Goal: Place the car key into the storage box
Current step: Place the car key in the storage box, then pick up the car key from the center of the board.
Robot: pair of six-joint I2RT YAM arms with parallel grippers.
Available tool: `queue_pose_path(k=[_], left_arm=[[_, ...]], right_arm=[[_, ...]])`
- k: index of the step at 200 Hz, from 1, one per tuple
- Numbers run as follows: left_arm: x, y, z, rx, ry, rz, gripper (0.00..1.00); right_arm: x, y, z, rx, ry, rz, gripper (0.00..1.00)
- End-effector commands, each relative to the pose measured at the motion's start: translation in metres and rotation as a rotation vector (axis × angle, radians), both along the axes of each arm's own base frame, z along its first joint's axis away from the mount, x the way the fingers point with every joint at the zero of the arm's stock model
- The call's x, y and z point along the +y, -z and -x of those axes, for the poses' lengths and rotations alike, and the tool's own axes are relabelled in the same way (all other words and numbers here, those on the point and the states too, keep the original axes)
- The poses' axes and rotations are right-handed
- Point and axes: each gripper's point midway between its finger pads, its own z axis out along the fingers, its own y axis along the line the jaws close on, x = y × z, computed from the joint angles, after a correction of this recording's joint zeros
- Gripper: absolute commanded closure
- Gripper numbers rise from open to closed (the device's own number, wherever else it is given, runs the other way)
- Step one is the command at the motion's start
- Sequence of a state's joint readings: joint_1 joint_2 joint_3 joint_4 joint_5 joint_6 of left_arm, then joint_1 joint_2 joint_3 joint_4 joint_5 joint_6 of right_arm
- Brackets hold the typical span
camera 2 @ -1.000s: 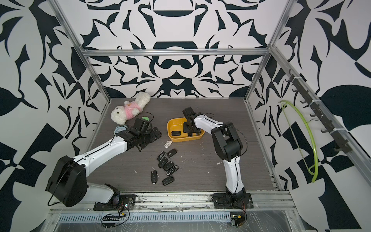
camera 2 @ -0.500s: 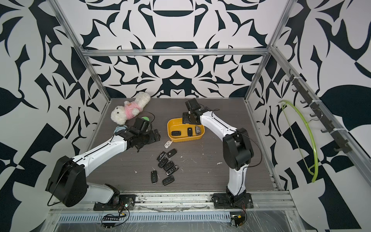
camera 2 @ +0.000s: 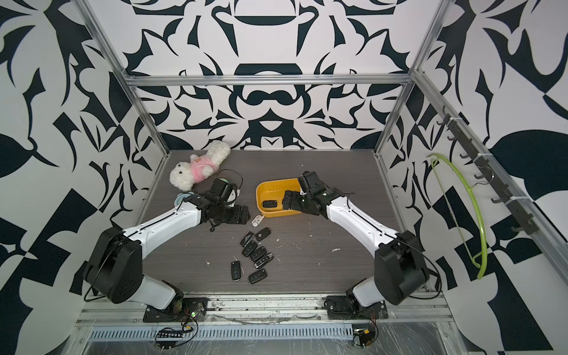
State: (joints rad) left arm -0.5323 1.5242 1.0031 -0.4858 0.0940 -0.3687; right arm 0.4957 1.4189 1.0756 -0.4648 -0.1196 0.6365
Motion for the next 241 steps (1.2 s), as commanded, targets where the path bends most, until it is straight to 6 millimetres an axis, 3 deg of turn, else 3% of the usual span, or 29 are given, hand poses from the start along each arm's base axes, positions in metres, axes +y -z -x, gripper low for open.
queue_pose_path(k=[1,21,32,92,182,241], left_arm=[[-0.020,0.002,0.002,0.017,0.100,0.075,0.20],[-0.031,0.014,0.003,0.036,0.124,0.082,0.36],[-0.037,0.022,0.004,0.053,0.137,0.070,0.39],[-0.059,0.042,-0.004,0.031,0.178,0.022,0.38],[-0.054,0.058,-0.021,-0.021,0.208,-0.132,0.36],[-0.060,0.072,-0.018,-0.029,0.276,-0.202,0.36]], right_arm=[[-0.004,-0.020,0.009,-0.029,0.025,-0.037,0.00],[-0.009,-0.025,0.013,-0.041,0.032,-0.025,0.00],[-0.011,-0.028,0.014,-0.050,0.037,-0.022,0.00],[-0.012,-0.035,0.014,-0.066,0.054,-0.042,0.00],[-0.011,-0.029,0.014,-0.056,0.065,-0.057,0.00],[-0.009,-0.023,0.012,-0.047,0.068,-0.059,0.00]])
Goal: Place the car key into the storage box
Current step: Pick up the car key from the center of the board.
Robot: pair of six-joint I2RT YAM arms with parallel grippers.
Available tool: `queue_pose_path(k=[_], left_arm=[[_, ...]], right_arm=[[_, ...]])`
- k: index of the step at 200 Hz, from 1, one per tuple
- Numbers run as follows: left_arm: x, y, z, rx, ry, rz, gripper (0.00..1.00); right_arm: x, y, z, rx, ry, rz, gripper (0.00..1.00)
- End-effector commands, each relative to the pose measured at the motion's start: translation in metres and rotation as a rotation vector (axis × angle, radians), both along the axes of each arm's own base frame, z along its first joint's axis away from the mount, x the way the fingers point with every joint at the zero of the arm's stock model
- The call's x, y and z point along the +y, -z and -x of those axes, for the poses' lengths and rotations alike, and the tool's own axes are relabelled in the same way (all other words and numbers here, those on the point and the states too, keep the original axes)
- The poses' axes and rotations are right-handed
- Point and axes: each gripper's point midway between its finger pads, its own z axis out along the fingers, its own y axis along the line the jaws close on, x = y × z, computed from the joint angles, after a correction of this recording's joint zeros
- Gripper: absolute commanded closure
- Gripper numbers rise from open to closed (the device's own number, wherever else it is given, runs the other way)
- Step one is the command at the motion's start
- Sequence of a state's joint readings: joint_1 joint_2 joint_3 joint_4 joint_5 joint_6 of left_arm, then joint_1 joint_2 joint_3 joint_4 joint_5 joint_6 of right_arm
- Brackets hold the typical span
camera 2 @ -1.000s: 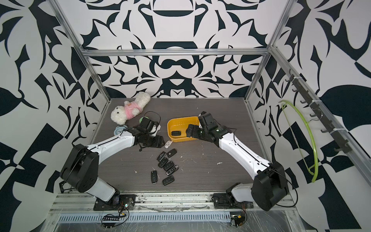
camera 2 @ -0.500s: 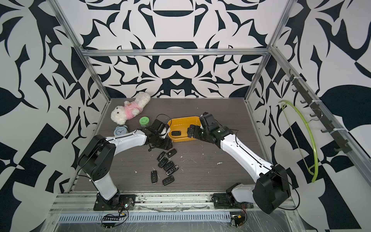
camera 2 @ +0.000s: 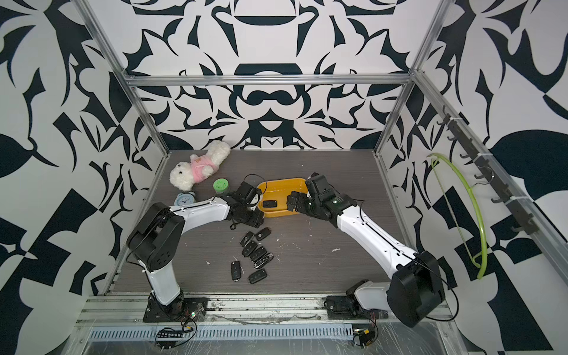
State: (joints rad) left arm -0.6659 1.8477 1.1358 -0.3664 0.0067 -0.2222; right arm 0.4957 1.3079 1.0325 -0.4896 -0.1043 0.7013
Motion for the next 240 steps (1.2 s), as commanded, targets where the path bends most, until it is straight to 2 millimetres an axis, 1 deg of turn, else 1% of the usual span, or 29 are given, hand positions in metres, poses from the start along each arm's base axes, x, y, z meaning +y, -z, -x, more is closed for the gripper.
queue_pose_path(k=[1,35,69,76,105,122,137,157,182,197,222,228,240], left_arm=[[-0.002,0.008,0.001,0.004,0.048,-0.058,0.36],[-0.004,0.015,0.005,0.007,0.058,-0.077,0.36],[-0.004,0.019,0.006,0.018,0.062,-0.093,0.48],[-0.002,0.020,0.007,0.024,0.065,-0.100,0.50],[0.004,0.024,0.013,0.049,0.080,-0.137,0.50],[0.009,0.026,0.016,0.064,0.086,-0.161,0.55],[0.012,0.029,0.020,0.077,0.088,-0.176,0.55],[0.015,0.031,0.023,0.085,0.086,-0.181,0.63],[0.015,0.032,0.025,0.093,0.081,-0.174,0.75],[0.014,0.031,0.024,0.090,0.080,-0.171,0.79],[0.013,0.026,0.024,0.085,0.079,-0.160,0.94],[0.012,0.025,0.023,0.081,0.078,-0.157,1.00],[0.013,0.020,0.023,0.075,0.080,-0.153,1.00]], right_arm=[[0.002,-0.006,-0.003,-0.030,0.007,-0.017,0.00],[0.002,-0.003,-0.003,-0.024,0.008,-0.015,0.00],[0.002,-0.001,-0.003,-0.018,0.009,-0.011,0.00],[0.002,-0.001,-0.003,-0.019,0.009,-0.011,0.00],[0.001,0.000,-0.003,-0.021,0.014,-0.006,0.00],[0.000,0.000,-0.003,-0.023,0.015,-0.005,0.00],[0.000,0.001,-0.003,-0.021,0.016,-0.004,0.00],[0.000,0.001,-0.003,-0.022,0.018,-0.004,0.00],[-0.001,0.000,-0.003,-0.025,0.019,-0.004,0.00],[-0.001,0.000,-0.003,-0.025,0.019,-0.003,0.00],[-0.003,0.001,-0.002,-0.024,0.023,0.004,0.00],[-0.003,0.001,-0.002,-0.025,0.021,0.004,0.00],[-0.003,0.001,-0.002,-0.026,0.023,0.005,0.00]])
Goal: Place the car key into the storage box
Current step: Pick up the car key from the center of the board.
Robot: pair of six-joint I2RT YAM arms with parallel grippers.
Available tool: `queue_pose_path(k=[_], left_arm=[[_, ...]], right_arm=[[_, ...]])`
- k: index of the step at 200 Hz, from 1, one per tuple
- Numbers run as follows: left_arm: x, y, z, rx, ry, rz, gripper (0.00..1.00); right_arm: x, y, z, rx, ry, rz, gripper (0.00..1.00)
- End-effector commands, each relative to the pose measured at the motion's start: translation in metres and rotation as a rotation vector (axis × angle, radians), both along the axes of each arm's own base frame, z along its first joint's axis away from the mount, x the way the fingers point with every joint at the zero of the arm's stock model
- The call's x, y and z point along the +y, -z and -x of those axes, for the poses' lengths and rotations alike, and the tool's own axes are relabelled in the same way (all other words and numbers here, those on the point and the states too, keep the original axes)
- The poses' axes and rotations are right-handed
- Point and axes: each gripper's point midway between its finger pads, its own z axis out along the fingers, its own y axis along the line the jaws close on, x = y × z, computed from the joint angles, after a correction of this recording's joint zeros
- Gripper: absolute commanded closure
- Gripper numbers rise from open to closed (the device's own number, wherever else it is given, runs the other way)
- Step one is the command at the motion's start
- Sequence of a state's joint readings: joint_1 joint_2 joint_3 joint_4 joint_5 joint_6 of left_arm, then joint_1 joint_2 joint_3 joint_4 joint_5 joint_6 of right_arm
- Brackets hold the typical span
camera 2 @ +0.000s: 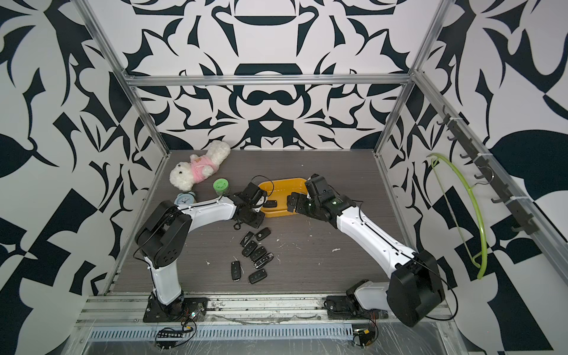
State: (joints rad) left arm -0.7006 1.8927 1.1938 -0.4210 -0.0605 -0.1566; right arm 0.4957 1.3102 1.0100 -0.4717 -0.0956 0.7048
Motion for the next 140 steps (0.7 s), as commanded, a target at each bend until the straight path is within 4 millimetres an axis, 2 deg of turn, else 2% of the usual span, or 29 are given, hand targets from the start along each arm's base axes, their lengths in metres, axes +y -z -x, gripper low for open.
queue_pose_path(k=[1,38,101,140], left_arm=[[0.017,0.015,0.024,0.098,0.005,-0.066,1.00],[0.024,-0.004,0.021,0.068,-0.019,-0.042,1.00],[0.063,-0.029,0.002,0.044,-0.221,-0.003,1.00],[0.065,-0.059,-0.013,-0.005,-0.319,0.032,1.00]], right_arm=[[-0.001,-0.006,-0.001,-0.028,0.013,-0.001,0.00],[-0.002,-0.006,-0.002,-0.028,0.014,0.005,0.00],[0.000,-0.009,-0.004,-0.034,0.009,0.002,0.00],[-0.002,-0.010,-0.003,-0.035,0.011,0.008,0.00]])
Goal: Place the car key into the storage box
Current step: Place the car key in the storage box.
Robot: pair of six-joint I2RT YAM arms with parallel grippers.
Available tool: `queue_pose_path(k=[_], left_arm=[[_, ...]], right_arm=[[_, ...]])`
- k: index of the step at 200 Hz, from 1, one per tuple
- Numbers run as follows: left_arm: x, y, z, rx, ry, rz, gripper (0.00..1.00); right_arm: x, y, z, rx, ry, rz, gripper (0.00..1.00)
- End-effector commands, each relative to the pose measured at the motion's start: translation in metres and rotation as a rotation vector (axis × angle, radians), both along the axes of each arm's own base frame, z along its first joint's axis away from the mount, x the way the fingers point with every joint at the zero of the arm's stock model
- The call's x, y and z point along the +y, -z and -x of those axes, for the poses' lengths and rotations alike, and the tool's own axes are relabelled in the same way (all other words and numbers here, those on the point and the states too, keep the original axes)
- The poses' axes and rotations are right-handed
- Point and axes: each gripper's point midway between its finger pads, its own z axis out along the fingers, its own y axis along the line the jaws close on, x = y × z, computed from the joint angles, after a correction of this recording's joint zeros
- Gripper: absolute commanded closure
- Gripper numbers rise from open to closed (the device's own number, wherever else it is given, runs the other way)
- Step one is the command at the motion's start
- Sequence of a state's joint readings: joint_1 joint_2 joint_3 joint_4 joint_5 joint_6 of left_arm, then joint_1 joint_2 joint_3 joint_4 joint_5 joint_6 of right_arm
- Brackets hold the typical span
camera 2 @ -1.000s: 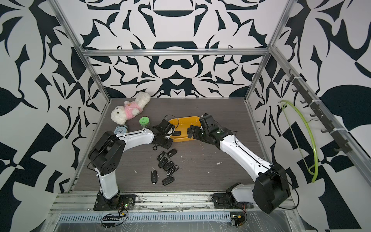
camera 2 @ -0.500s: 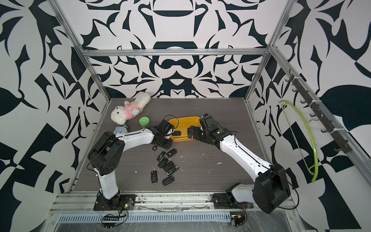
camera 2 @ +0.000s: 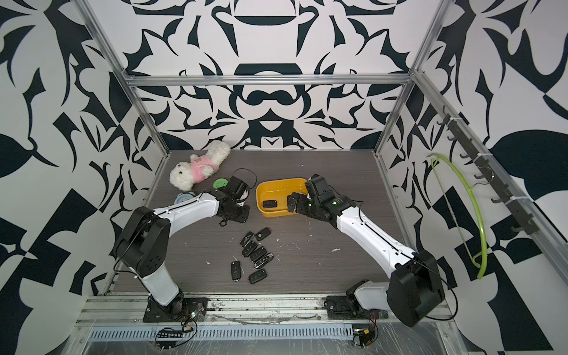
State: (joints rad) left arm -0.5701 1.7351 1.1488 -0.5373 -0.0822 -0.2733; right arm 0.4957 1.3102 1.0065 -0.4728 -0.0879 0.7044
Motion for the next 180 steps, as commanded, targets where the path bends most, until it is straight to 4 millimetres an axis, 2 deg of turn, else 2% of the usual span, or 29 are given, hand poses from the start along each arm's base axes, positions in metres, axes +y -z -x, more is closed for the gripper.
queue_pose_path(k=[1,48,96,117,143,161,180], left_arm=[[0.002,-0.025,-0.005,-0.026,-0.075,0.016,1.00],[-0.006,-0.069,-0.024,-0.111,-0.137,0.081,1.00],[-0.018,-0.114,-0.034,-0.184,-0.183,0.190,1.00],[-0.039,-0.131,-0.035,-0.195,-0.172,0.297,1.00],[-0.075,-0.143,-0.039,-0.188,-0.156,0.413,1.00],[-0.101,-0.142,-0.042,-0.173,-0.149,0.460,1.00],[-0.124,-0.130,-0.045,-0.142,-0.158,0.476,1.00]], right_arm=[[0.000,-0.011,-0.004,-0.036,0.006,0.001,0.00],[-0.001,-0.013,-0.004,-0.041,0.006,0.008,0.00],[-0.003,-0.011,-0.003,-0.043,0.006,0.014,0.00],[-0.003,-0.009,-0.003,-0.041,0.009,0.017,0.00],[-0.004,-0.010,-0.005,-0.053,0.022,0.011,0.00],[-0.006,-0.009,-0.004,-0.055,0.029,0.014,0.00],[-0.008,-0.008,-0.003,-0.056,0.036,0.022,0.00]])
